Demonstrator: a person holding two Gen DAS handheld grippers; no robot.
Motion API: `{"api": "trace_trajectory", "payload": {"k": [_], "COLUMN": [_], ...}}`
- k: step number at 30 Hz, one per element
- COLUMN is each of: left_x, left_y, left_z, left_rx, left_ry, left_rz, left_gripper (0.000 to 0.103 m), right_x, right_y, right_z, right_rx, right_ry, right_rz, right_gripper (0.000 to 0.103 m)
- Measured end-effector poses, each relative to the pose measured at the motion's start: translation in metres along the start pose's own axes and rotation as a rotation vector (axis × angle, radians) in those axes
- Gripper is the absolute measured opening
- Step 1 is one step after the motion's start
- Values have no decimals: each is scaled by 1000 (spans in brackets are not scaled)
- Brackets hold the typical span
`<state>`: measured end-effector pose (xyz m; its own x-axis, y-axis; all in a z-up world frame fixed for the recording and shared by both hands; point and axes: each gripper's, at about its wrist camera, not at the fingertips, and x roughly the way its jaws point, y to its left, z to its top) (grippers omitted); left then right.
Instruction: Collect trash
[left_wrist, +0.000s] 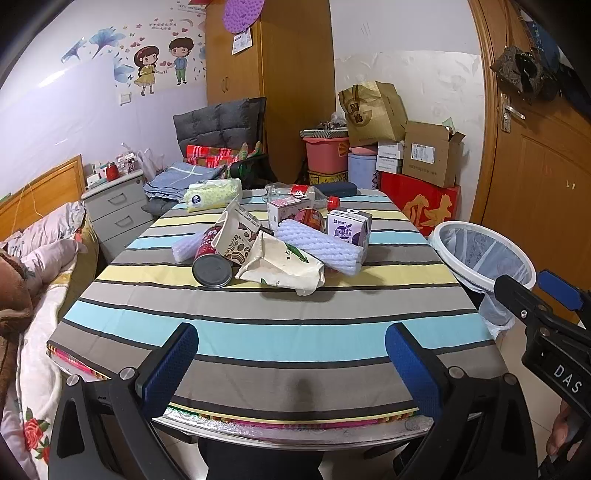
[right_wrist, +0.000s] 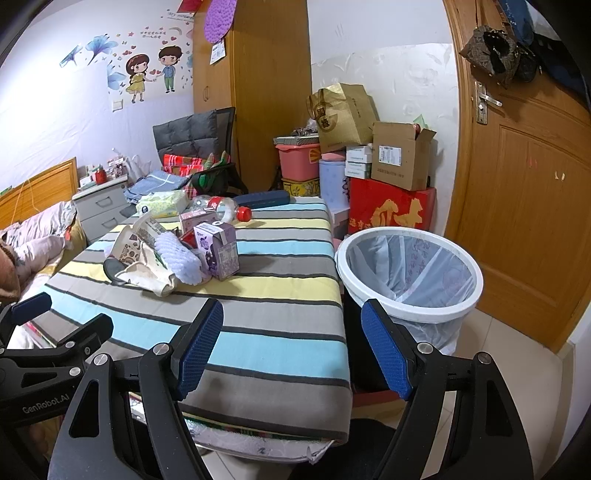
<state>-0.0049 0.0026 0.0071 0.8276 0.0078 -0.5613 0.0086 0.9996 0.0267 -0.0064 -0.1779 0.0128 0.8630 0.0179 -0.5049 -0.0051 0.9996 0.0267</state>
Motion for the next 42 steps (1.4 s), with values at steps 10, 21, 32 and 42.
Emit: {"api": "trace_trajectory", "payload": {"k": [10, 21, 32, 42], "left_x": [-1, -2, -2, -2], "left_y": [2, 3, 3, 5], "left_z": [1, 1, 1, 2], "left_rx": [-7, -8, -7, -9], "left_ry": [0, -2, -2, -3], "left_rz": [0, 1, -1, 2], "left_gripper": [103, 103, 103, 103], "right_x": [-1, -1, -1, -2], "right_y": [0, 0, -1, -1], "right_z": [1, 1, 2, 2], "right_rx": [0, 0, -2, -2], "right_ry": [-3, -3, -5, -8], "right_rz": [1, 0, -4, -7], "right_gripper": [79, 79, 79, 79]}}
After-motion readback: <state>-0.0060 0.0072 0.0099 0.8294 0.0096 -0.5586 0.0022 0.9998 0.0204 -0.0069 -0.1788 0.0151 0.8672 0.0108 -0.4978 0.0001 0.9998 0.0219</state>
